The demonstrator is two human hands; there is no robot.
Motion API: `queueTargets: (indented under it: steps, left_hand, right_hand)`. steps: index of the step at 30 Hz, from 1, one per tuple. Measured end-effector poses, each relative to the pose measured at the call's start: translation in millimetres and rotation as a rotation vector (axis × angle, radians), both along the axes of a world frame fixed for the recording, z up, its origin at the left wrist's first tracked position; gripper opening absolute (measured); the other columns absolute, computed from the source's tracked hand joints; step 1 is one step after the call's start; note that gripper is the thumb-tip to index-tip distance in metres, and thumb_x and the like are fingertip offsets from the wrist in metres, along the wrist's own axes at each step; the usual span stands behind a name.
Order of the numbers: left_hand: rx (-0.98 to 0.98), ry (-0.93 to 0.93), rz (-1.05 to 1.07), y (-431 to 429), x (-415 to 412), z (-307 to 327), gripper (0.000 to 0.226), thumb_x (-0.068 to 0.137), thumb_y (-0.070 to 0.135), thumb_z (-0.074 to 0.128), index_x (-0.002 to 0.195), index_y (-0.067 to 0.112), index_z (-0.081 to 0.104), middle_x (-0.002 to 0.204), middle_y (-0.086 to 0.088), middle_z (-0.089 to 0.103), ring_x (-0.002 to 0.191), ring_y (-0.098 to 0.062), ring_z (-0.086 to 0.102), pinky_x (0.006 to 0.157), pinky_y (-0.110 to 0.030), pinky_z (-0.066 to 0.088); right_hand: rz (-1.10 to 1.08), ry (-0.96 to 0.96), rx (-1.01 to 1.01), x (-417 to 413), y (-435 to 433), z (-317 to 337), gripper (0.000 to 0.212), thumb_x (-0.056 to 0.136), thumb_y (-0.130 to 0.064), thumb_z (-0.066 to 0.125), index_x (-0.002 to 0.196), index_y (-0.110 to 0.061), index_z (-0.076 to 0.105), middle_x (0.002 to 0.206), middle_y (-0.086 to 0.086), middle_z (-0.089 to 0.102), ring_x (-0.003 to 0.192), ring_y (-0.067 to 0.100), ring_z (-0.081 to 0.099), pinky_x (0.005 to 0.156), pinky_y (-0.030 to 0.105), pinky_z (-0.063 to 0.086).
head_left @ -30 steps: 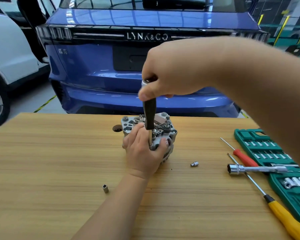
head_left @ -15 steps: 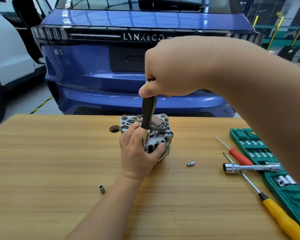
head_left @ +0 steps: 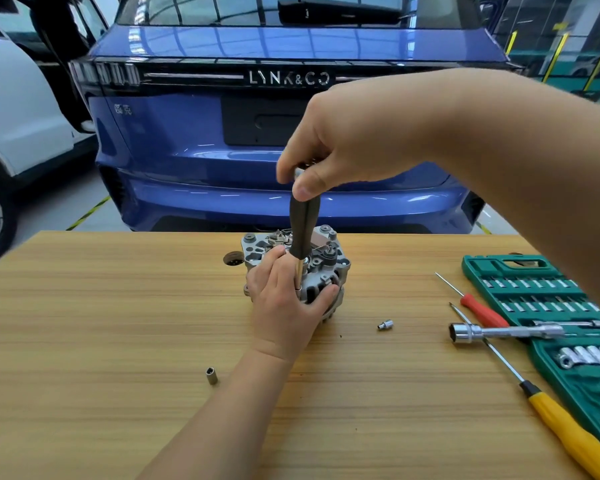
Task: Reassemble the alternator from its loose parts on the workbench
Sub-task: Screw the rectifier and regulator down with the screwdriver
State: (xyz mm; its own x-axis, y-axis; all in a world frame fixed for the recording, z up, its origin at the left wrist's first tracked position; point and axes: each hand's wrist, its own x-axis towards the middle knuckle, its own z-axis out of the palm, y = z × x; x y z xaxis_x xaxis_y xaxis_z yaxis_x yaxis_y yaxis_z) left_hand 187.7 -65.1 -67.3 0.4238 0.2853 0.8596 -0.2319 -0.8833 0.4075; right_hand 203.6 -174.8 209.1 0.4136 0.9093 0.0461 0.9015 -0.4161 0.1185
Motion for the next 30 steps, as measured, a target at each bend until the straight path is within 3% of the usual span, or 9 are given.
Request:
queueTargets:
  steps: [3, 6, 9, 13, 17, 19, 24, 28, 30]
  left_hand:
    - [-0.050, 0.035, -0.002, -1.3, -1.4, 0.7, 0.047, 0.072, 0.054, 0.066, 0.091, 0.020, 0.039, 0.107, 0.010, 0.047, 0.124, -0.012, 0.035, 0.103, -0.041, 0.030]
    - [-0.061, 0.029, 0.022, -4.7, -2.6, 3.2, 0.047, 0.071, 0.054, 0.065, 0.090, 0.021, 0.038, 0.110, 0.012, 0.042, 0.125, -0.011, 0.033, 0.100, -0.045, 0.034]
    - [-0.052, 0.055, 0.013, -3.1, -4.6, 3.1, 0.048, 0.072, 0.055, 0.066, 0.091, 0.018, 0.043, 0.111, 0.001, 0.055, 0.123, -0.019, 0.041, 0.100, -0.047, 0.038]
    - [-0.089, 0.101, -0.015, -1.9, -7.8, 5.9, 0.053, 0.072, 0.056, 0.064, 0.103, 0.019, 0.043, 0.112, -0.008, 0.061, 0.125, -0.018, 0.039, 0.107, -0.042, 0.030]
    - [-0.075, 0.149, -0.018, -2.6, -8.4, 6.7, 0.055, 0.071, 0.048, 0.073, 0.105, 0.013, 0.048, 0.110, -0.004, 0.060, 0.128, -0.016, 0.034, 0.108, -0.033, 0.020]
    - [-0.057, 0.217, -0.073, 3.9, -10.5, 5.3, 0.059, 0.071, 0.045, 0.077, 0.112, 0.011, 0.052, 0.118, -0.004, 0.056, 0.132, -0.016, 0.029, 0.109, -0.036, 0.020]
    - [0.131, 0.318, 0.007, 38.9, -26.5, 5.5, 0.077, 0.080, 0.064, 0.053, 0.142, 0.022, 0.035, 0.139, -0.003, 0.026, 0.130, -0.028, 0.022, 0.110, -0.052, 0.027]
    - [-0.095, 0.383, -0.046, 59.7, -43.5, 4.6, 0.084, 0.078, 0.062, 0.053, 0.147, 0.021, 0.030, 0.142, 0.007, 0.025, 0.132, -0.016, 0.020, 0.109, -0.050, 0.028]
    - [-0.184, 0.443, -0.128, 51.7, -45.6, 7.1, 0.091, 0.072, 0.064, 0.058, 0.149, 0.033, 0.020, 0.147, 0.015, 0.020, 0.135, -0.008, 0.016, 0.110, -0.042, 0.027]
  right_hand:
    - [0.017, 0.006, 0.036, -2.0, 1.5, 1.7, 0.026, 0.088, -0.050, 0.061, 0.113, -0.044, 0.067, 0.061, -0.030, 0.058, 0.063, -0.010, 0.054, 0.054, 0.023, 0.032]
    - [-0.021, -0.140, 0.017, 1.6, 6.0, -3.1, 0.035, 0.089, -0.056, 0.055, 0.081, -0.025, 0.070, 0.054, -0.009, 0.061, 0.054, 0.009, 0.056, 0.050, 0.025, 0.033]
    - [-0.065, -0.271, 0.028, -2.1, 8.1, -8.0, 0.050, 0.089, -0.058, 0.054, 0.060, -0.016, 0.052, 0.051, 0.004, 0.050, 0.050, 0.026, 0.048, 0.049, 0.027, 0.034]
    - [-0.069, -0.271, 0.102, -7.2, 12.0, -13.8, 0.048, 0.091, -0.054, 0.054, 0.061, -0.018, 0.044, 0.056, 0.003, 0.047, 0.048, 0.024, 0.046, 0.048, 0.027, 0.030]
    - [-0.031, -0.177, 0.205, -7.8, 4.8, -29.1, 0.038, 0.093, -0.054, 0.047, 0.086, -0.019, 0.059, 0.069, -0.007, 0.049, 0.062, 0.015, 0.047, 0.050, 0.029, 0.028]
    - [-0.011, -0.240, 0.304, -7.2, -0.2, -32.2, 0.037, 0.091, -0.053, 0.047, 0.087, -0.019, 0.059, 0.064, -0.007, 0.047, 0.062, 0.019, 0.045, 0.052, 0.029, 0.028]
    - [-0.075, -0.296, 0.540, 3.6, -16.2, -16.9, 0.034, 0.084, -0.046, 0.048, 0.074, -0.016, 0.060, 0.054, -0.006, 0.041, 0.051, 0.012, 0.036, 0.051, 0.026, 0.029]
    - [-0.166, -0.262, 0.517, 15.5, -29.3, -28.4, 0.028, 0.086, -0.041, 0.052, 0.074, -0.017, 0.060, 0.056, -0.004, 0.044, 0.054, 0.011, 0.036, 0.055, 0.029, 0.031]
    - [-0.203, -0.230, 0.524, 16.9, -29.3, -36.2, 0.028, 0.085, -0.041, 0.052, 0.071, -0.018, 0.058, 0.057, -0.002, 0.048, 0.055, 0.015, 0.039, 0.056, 0.029, 0.033]
